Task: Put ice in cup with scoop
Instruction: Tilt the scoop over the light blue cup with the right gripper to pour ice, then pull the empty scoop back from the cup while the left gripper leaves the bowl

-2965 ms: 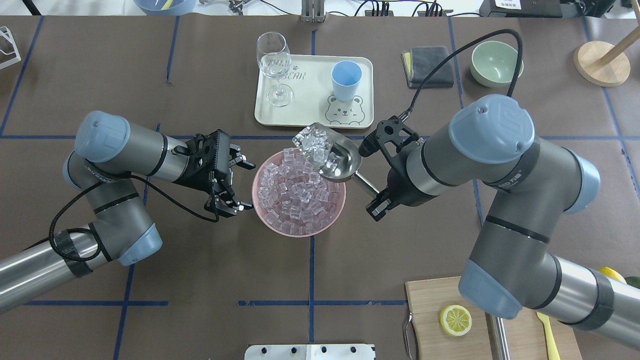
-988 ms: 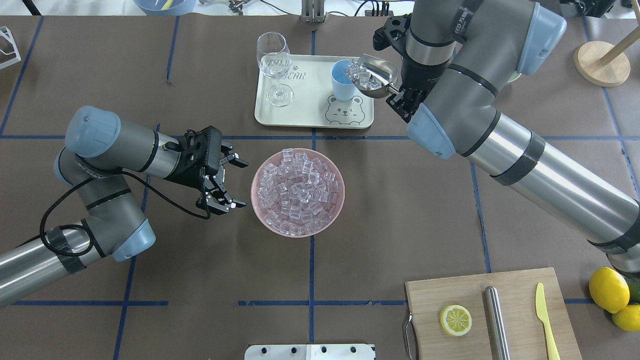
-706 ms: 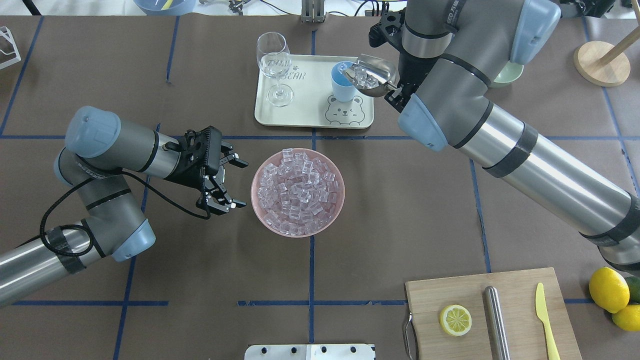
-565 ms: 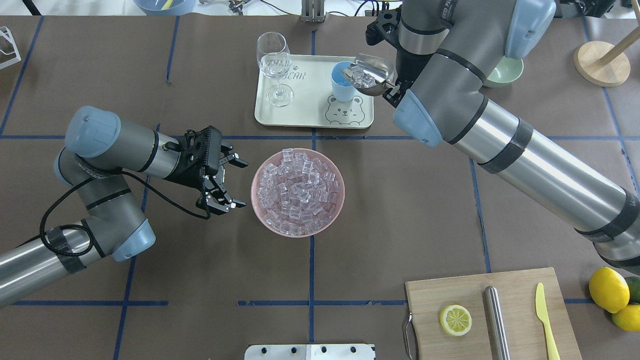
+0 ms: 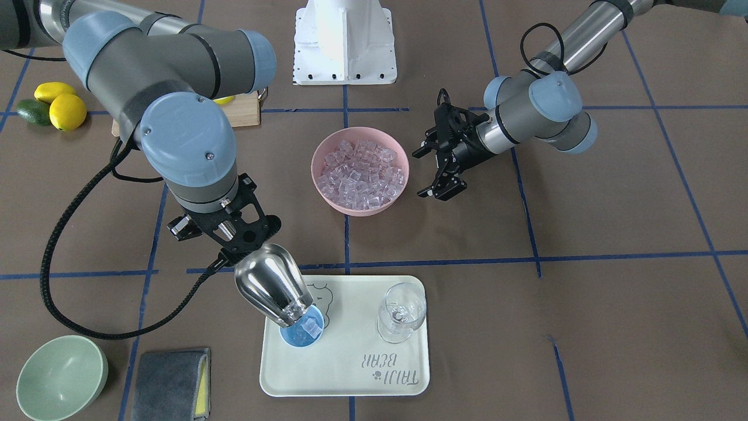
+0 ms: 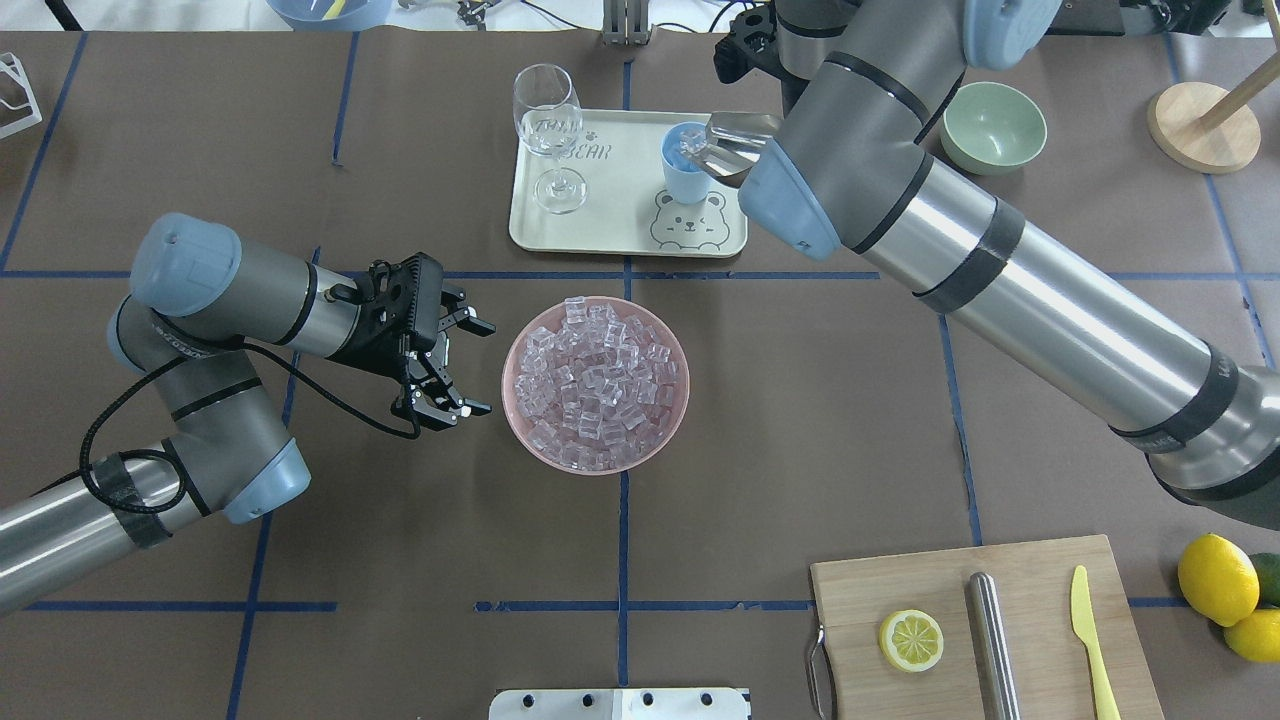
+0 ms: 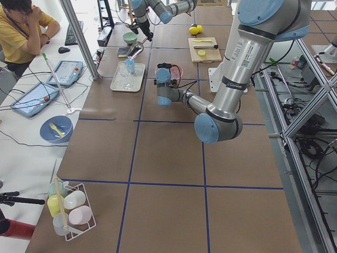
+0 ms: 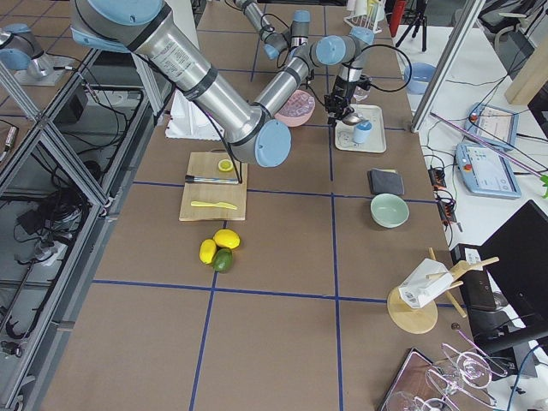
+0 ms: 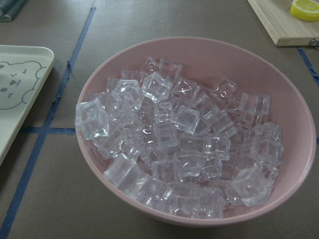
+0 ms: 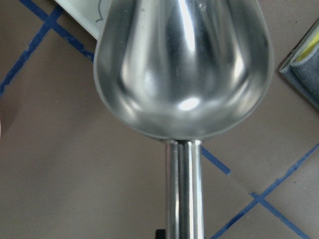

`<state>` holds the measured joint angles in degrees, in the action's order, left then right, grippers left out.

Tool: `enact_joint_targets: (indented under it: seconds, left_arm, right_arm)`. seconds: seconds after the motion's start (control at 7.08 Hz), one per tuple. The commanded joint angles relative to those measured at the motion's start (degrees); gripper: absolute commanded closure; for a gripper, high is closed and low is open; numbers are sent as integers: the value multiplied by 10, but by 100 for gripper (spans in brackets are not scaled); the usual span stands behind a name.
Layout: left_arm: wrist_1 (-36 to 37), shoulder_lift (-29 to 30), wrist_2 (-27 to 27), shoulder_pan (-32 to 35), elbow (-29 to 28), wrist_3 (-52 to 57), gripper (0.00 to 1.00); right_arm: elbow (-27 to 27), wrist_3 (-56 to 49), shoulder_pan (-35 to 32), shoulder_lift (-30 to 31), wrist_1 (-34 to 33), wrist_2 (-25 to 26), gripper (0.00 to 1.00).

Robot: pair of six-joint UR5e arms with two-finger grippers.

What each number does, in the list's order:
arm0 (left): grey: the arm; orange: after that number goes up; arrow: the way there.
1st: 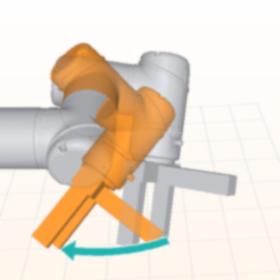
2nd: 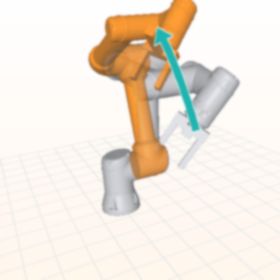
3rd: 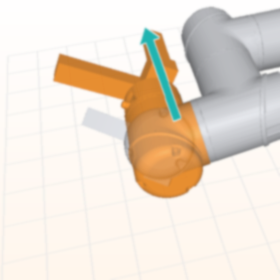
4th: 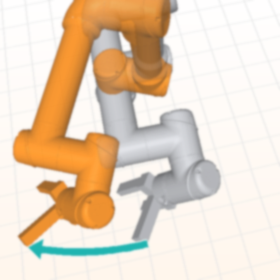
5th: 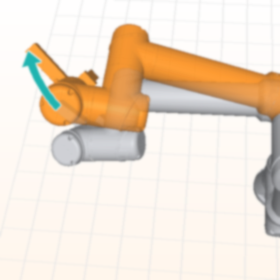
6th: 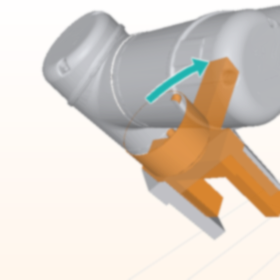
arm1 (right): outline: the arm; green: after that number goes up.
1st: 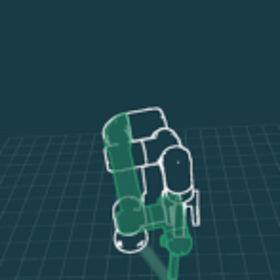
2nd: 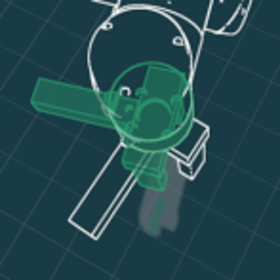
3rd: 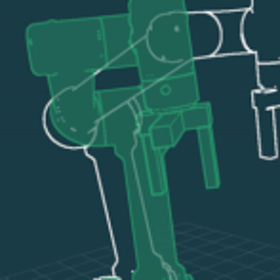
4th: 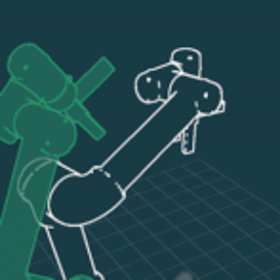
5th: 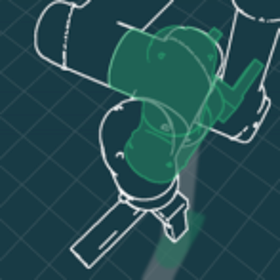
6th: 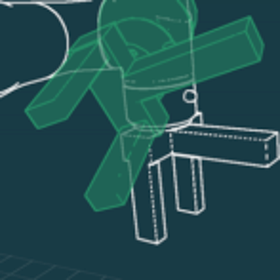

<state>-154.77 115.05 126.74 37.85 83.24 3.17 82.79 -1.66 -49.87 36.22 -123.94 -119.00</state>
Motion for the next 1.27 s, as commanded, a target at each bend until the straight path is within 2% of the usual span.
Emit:
enact_joint_targets:
  seconds: [0.0,0.42,0.56,0.85,1.13]
  left_arm:
    - [0,0,0,-1,0,0,0]
    - [4,1,0,-1,-1,-1,0]
    - [7,0,0,2,-1,-1,0]
    - [11,-3,9,19,0,0,0]
    - [45,-4,29,38,1,0,0]
  right_arm:
    - [-11,-34,-1,-17,-42,19,100]
    - [-6,-95,-8,-26,-75,45,100]
    - [25,-105,-23,-4,-79,44,100]
    - [205,-84,-34,155,-64,33,100]
    - [286,35,-35,262,-35,32,100]
